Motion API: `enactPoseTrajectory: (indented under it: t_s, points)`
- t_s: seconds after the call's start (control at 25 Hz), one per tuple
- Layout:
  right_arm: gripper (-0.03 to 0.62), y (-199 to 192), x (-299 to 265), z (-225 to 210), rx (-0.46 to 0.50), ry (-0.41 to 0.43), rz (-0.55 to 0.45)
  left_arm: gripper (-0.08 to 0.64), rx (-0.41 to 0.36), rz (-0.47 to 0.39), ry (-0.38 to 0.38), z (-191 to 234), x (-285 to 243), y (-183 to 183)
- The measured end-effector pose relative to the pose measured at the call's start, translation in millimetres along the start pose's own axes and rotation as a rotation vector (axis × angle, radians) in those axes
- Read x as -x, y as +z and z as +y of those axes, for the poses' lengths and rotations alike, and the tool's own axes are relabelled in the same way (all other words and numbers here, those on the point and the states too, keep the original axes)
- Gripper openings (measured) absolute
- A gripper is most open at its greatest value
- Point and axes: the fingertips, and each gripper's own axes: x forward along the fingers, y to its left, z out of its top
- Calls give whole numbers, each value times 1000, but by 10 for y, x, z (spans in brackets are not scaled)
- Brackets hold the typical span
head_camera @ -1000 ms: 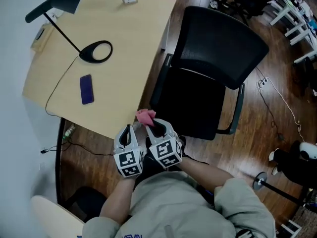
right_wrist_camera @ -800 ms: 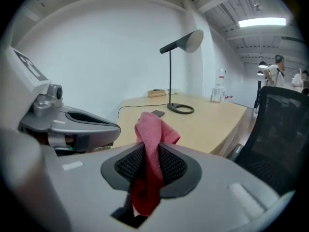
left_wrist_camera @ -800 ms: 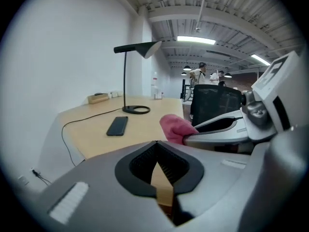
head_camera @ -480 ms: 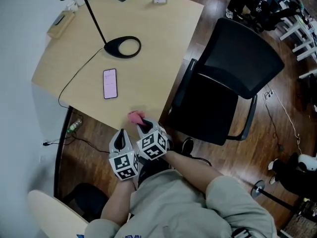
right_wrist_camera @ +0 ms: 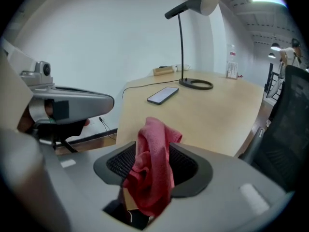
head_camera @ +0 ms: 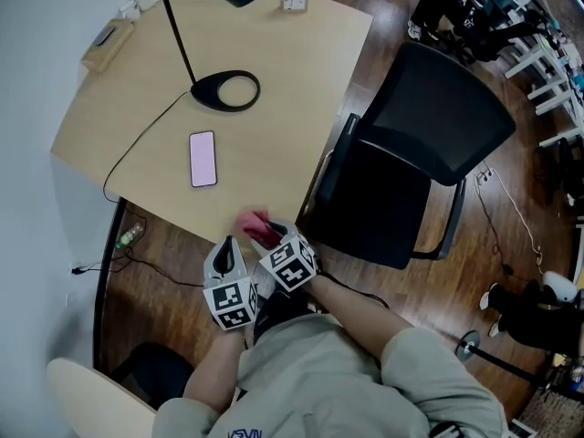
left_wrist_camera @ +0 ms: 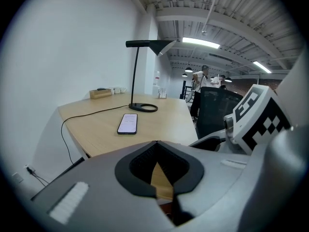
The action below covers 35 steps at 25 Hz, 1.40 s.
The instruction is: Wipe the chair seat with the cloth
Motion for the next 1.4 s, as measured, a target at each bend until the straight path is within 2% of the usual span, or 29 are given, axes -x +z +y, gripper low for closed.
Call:
enactPoseTrajectory:
  t_s: [0.2, 0.28, 0.44, 0.64, 0.8, 1.0, 1.12, 1.28, 1.4]
  points:
    - [215, 41, 418, -24, -15, 3, -79, 6, -26, -18, -47, -235, 64, 94]
    - [201, 23, 712, -110, -14, -27, -124, 6, -42, -34, -77, -429, 108, 180]
    - [103, -50, 1506, -513, -80, -176, -250, 6, -102, -76, -184, -1031, 158, 385]
    - [5, -479, 2743, -903, -184, -378, -401, 6, -180, -120, -337, -2054, 450, 500]
    - [0, -913, 3732, -1038, -272, -508, -511, 6, -236, -157, -447, -2877, 793, 553]
    - [0, -1568, 4789, -921, -378, -621, -627, 6, -250, -159, -528, -3650, 1470, 339]
    - [0, -1902, 5257, -775, -402, -667, -670, 6, -251, -160, -560, -3969, 1817, 179]
    - [0, -2177, 5669, -576, -402, -696, -710, 6, -270, -173, -570, -4214, 2127, 56]
    - [0, -2262, 5769, -440, -403, -699, -726, 6, -289, -178, -576, -4250, 2243, 0]
